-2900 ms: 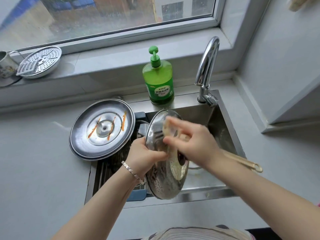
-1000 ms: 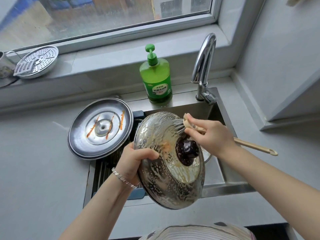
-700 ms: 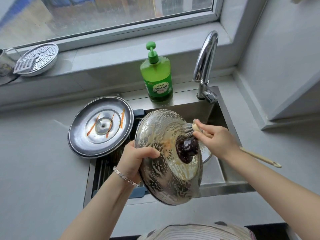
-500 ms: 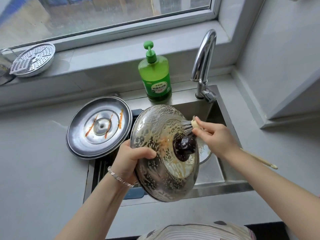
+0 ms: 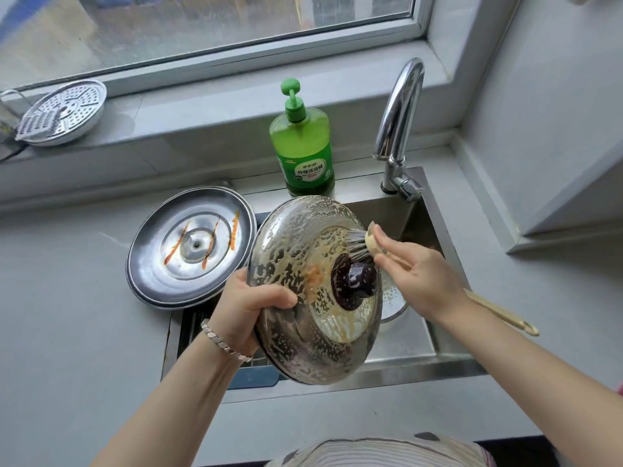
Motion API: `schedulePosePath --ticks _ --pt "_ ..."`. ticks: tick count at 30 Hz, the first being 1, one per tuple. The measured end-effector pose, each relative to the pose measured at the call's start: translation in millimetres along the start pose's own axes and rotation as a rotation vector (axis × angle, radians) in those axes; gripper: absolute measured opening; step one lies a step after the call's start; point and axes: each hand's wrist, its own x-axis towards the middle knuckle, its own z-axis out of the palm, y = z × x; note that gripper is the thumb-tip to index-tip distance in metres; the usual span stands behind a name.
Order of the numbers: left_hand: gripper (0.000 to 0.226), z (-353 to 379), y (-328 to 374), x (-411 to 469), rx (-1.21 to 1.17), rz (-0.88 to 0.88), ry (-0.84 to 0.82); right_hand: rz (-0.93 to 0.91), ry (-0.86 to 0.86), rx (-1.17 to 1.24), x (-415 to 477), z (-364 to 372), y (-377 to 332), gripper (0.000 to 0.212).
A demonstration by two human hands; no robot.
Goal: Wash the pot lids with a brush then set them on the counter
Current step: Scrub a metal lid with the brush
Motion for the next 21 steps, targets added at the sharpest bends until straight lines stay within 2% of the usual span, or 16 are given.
schedulePosePath --ticks 4,7,10,13,15,18,21 --pt "0.042 6 2 -4 0.081 0.036 -0.075 0.116 0.086 0.042 20 -10 4 0.04" --pt "0.047 5 1 -4 0.142 0.03 -0.121 0.011 0.111 0.056 21 -15 -16 0.037" --pt "0.053 3 -3 -6 0.185 0.016 -0.136 -0.017 0.054 -0.012 28 -23 -29 0.034" --pt "0.037 5 0 -12 0.279 0.036 -0.154 0.091 -0.06 -0.079 48 -30 -14 0.036" --pt "0.038 3 5 -14 0.32 0.052 -0.165 0.103 -0.079 -0.063 53 -34 -12 0.034" --pt "0.045 -3 8 -9 0.179 0.032 -0.09 0.015 -0.039 0.095 44 -36 -28 0.034" --pt "0.05 2 10 -2 -0.021 -0.025 0.085 -0.058 -0.021 0.182 21 -24 -32 0.042"
